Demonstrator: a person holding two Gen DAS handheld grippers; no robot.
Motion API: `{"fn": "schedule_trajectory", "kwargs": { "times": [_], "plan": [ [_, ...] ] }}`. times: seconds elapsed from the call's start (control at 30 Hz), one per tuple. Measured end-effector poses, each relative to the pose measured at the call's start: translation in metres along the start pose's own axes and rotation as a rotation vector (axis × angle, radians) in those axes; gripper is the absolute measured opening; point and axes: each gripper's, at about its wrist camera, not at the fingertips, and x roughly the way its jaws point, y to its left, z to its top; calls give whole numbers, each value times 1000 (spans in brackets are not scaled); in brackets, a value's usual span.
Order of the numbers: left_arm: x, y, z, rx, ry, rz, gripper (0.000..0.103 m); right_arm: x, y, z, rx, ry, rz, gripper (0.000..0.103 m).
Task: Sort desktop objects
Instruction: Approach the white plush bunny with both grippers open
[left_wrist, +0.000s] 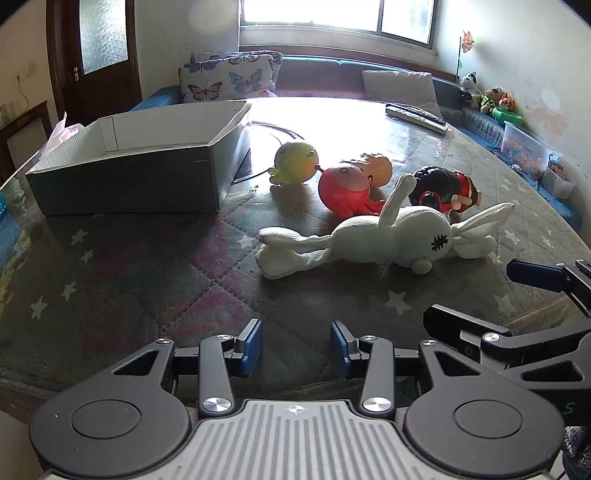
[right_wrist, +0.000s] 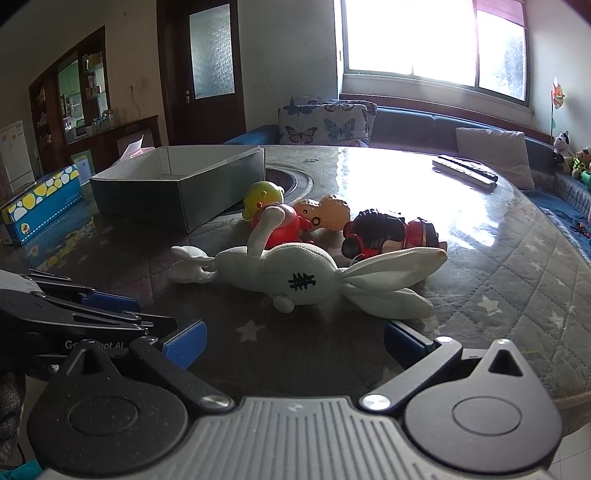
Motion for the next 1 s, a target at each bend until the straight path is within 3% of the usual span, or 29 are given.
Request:
{"fn": "schedule_trajectory", "kwargs": {
  "times": [1.0],
  "plan": [
    [6, 1, 8, 5, 13, -6, 43, 10, -4, 5, 14, 17, 11, 103]
  ]
}}
